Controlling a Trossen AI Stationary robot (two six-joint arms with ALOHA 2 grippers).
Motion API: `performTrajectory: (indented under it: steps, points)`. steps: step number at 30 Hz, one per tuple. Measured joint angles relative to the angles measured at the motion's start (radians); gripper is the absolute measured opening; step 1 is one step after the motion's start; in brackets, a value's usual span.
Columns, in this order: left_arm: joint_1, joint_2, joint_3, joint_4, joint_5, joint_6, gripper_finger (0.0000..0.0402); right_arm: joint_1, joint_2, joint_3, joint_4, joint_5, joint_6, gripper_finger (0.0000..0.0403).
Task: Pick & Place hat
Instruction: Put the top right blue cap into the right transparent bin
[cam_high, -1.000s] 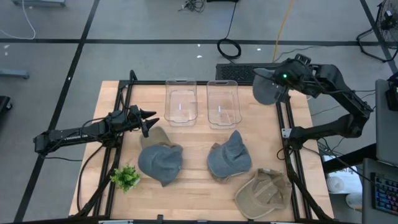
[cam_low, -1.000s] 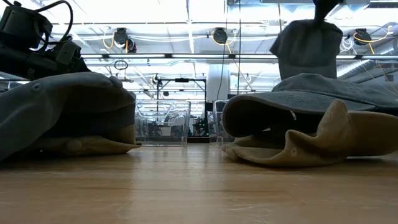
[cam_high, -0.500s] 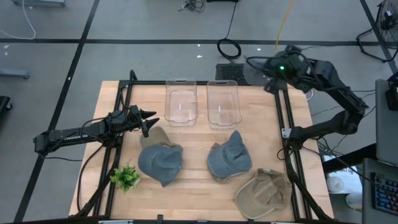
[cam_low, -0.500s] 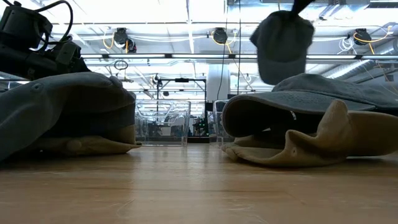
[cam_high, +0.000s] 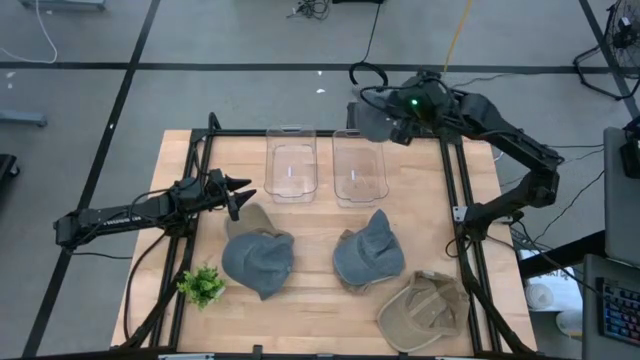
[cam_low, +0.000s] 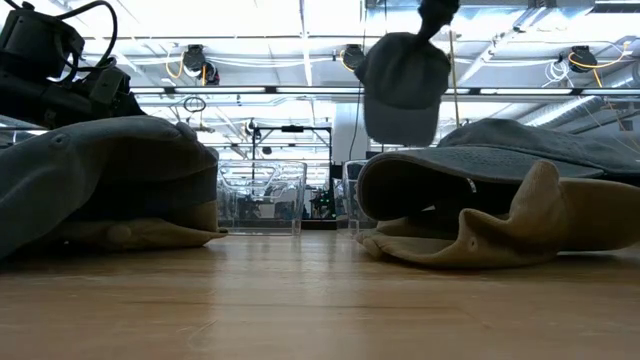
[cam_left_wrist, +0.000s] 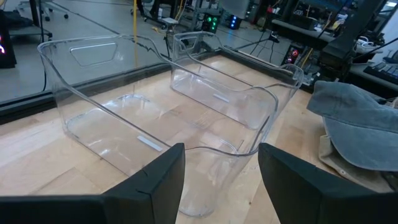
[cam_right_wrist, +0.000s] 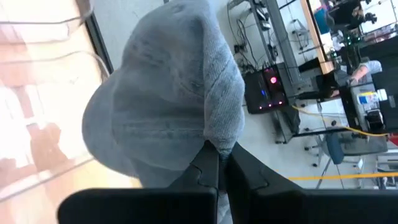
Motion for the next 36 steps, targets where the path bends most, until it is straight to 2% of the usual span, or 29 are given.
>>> performTrajectory:
  steps: [7,21,31,36]
  points:
    - [0.0,0.0,0.0,0.0,0.0,0.0,0.0214,0.0,0.069,0.0,0.091,-0.023,-0.018,0.0]
    - [0.0,0.0,0.0,0.0,0.0,0.0,0.0214,0.0,0.165,-0.006,0.089,-0.101,0.109,0.0]
    - [0.0,0.0,0.0,0.0,0.0,0.0,0.0214,0.0,0.171,-0.147,0.184,-0.13,0.111,0.0]
    - [0.0,0.0,0.0,0.0,0.0,0.0,0.0214,0.0,0.169,-0.209,0.254,-0.18,0.111,0.0]
